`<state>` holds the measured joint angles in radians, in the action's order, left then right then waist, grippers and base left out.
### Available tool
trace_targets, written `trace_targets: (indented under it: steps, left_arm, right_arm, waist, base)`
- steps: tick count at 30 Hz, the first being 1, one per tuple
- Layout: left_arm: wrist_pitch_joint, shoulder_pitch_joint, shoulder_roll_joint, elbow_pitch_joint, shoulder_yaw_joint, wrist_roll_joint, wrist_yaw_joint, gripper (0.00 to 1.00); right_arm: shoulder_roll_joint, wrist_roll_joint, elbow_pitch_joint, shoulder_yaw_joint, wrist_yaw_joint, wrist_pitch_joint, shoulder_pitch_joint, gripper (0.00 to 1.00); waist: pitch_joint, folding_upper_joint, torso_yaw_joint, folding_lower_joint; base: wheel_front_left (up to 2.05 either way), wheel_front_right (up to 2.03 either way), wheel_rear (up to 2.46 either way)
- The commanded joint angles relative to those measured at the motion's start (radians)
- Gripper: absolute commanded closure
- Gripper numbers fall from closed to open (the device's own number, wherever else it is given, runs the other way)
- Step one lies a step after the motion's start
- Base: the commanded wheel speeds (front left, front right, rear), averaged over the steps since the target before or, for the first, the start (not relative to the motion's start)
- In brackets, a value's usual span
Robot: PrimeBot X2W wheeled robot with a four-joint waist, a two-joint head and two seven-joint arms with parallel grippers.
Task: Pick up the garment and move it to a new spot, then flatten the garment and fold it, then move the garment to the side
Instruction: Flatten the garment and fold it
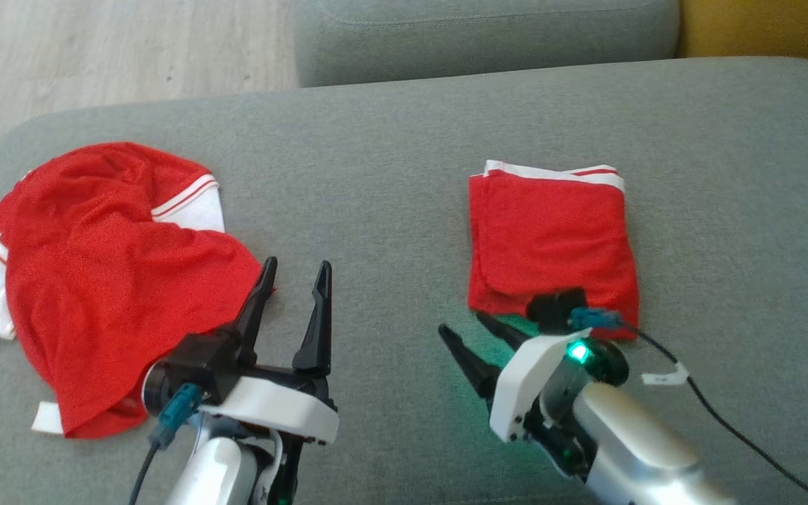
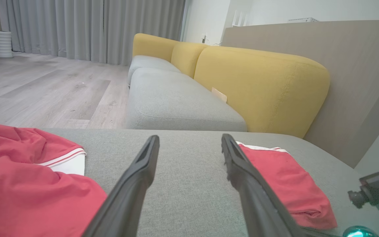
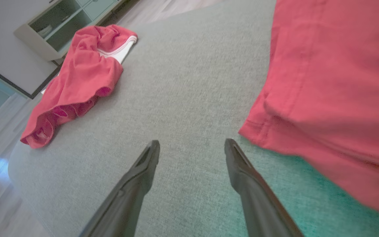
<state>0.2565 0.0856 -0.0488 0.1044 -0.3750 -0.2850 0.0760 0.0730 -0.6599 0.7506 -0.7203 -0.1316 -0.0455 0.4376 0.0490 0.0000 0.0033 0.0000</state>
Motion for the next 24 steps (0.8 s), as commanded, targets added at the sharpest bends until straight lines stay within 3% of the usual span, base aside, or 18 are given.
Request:
trace_targets:
  steps: [1,7,11,18,24]
  left_arm:
    - [0.005,0.024,-0.001,-0.038,0.040,-0.006,0.005,0.00]
    - [0.005,0.027,-0.001,-0.054,0.054,-0.005,0.007,0.00]
    - [0.005,0.031,-0.001,-0.071,0.059,-0.005,0.008,0.00]
    - [0.005,0.037,-0.001,-0.098,0.066,-0.002,0.009,0.00]
    - [0.005,0.041,-0.001,-0.114,0.073,0.005,0.007,0.00]
  right_arm:
    - [0.010,-0.015,-0.071,0.010,0.001,0.016,0.011,0.00]
    - [0.041,-0.006,-0.155,0.126,0.001,0.083,0.002,0.00]
    - [0.052,0.044,-0.204,0.271,0.001,0.150,-0.014,0.00]
    - [0.025,0.216,-0.277,0.540,0.001,0.246,-0.068,0.00]
    - [-0.013,0.377,-0.346,0.677,0.001,0.281,-0.129,0.00]
  waist:
    - [-0.006,0.0000,-0.017,0.0000]
    - [-0.005,0.0000,-0.040,0.0000]
    - [-0.002,0.0000,-0.052,0.0000]
    - [0.008,0.0000,-0.066,0.0000]
    - [0.018,0.0000,-0.076,0.0000]
  base:
    - [0.00,0.00,0.00]
    - [0.00,0.00,0.00]
    - [0.00,0.00,0.00]
    - [0.00,0.00,0.00]
    - [0.00,0.00,0.00]
